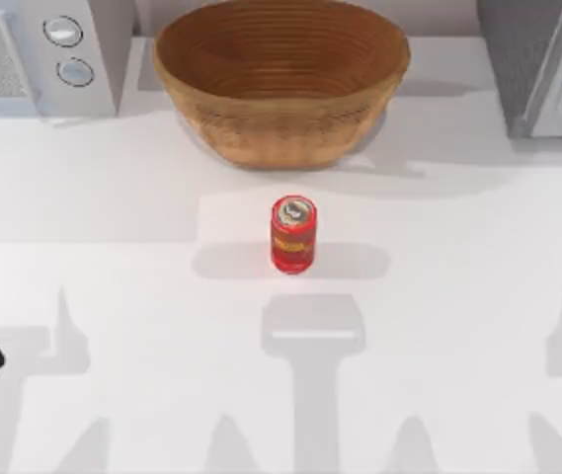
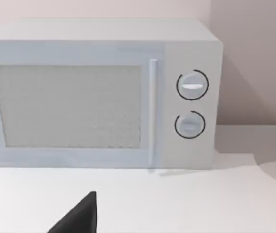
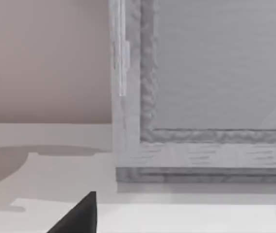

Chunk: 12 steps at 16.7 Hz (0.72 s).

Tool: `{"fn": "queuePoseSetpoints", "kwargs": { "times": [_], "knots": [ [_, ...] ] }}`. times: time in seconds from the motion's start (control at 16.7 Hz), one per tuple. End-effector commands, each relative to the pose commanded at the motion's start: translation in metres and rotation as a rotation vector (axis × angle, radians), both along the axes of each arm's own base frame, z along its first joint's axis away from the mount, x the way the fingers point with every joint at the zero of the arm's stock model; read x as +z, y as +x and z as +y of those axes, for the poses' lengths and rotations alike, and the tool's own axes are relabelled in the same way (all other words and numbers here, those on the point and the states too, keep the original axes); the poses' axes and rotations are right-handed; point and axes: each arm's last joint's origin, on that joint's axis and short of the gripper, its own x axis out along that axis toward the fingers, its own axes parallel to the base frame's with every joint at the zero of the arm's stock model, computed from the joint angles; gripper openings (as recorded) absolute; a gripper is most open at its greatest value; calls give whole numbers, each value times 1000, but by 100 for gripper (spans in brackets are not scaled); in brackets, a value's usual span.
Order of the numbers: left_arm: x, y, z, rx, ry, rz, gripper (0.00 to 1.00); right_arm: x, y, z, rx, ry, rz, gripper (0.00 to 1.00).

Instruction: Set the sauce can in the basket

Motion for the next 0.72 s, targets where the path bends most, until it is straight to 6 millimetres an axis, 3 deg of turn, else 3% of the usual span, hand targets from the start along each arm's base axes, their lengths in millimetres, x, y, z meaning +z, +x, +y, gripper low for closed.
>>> {"fn": "queuePoseSetpoints", "kwargs": {
  "times": [0.24, 0.42, 0.72],
  "knots": [
    [4, 1, -1, -25, 1, 1, 100, 0, 0, 0, 0, 0, 0, 100],
    [19, 6, -7, -130, 4, 10, 100, 0, 0, 0, 0, 0, 0, 100],
    [53, 40, -28, -415, 9, 63, 100, 0, 0, 0, 0, 0, 0, 100]
  ]
}}
